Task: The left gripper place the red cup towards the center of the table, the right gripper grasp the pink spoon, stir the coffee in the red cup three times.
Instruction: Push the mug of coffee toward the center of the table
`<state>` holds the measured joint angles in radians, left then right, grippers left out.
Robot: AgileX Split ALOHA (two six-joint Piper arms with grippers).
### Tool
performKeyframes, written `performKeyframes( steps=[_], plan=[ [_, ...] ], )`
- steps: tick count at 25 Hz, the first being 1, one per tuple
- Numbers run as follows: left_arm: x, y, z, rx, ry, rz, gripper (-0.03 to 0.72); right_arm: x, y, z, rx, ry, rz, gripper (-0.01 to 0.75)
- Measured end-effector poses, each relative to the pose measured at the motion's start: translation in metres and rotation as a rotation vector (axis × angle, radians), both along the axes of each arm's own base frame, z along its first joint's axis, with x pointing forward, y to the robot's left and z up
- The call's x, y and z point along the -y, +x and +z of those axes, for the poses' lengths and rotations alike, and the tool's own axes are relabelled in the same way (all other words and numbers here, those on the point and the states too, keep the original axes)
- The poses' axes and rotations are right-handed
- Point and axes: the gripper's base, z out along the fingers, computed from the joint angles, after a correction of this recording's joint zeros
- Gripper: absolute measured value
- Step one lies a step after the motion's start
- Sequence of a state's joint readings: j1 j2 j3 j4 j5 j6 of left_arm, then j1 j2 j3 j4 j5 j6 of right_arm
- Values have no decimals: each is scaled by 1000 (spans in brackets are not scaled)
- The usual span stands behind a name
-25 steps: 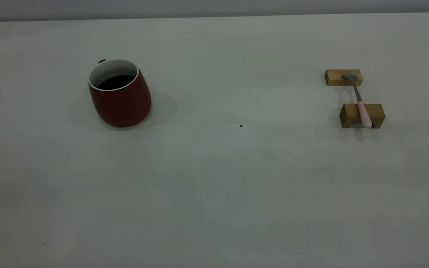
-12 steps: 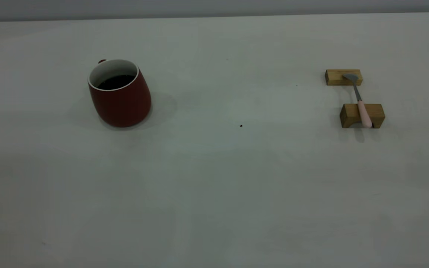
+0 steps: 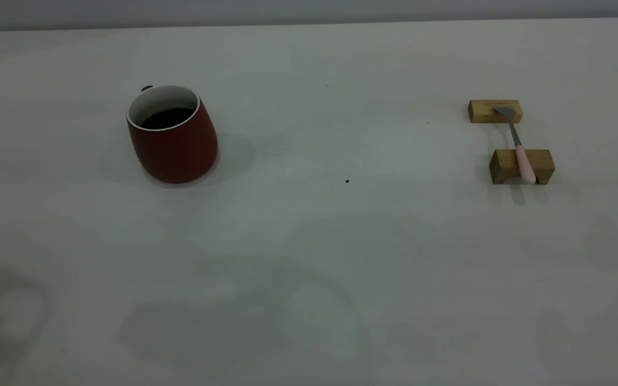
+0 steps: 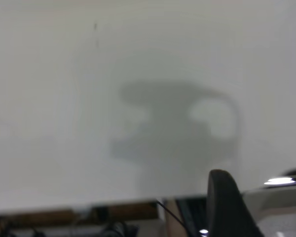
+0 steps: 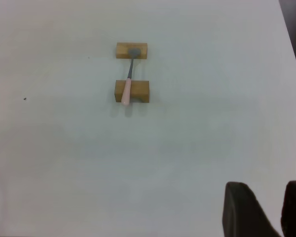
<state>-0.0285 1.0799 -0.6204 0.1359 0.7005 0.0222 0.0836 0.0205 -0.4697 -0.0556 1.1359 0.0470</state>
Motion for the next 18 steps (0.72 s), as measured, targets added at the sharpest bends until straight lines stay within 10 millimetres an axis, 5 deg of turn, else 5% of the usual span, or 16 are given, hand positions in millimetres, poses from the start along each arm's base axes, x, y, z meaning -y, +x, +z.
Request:
performKeyframes(
  steps=[18],
  plan=[
    [6,182,-109,-223,179,-642,425,0,0,0,0,0,0,238]
  ],
)
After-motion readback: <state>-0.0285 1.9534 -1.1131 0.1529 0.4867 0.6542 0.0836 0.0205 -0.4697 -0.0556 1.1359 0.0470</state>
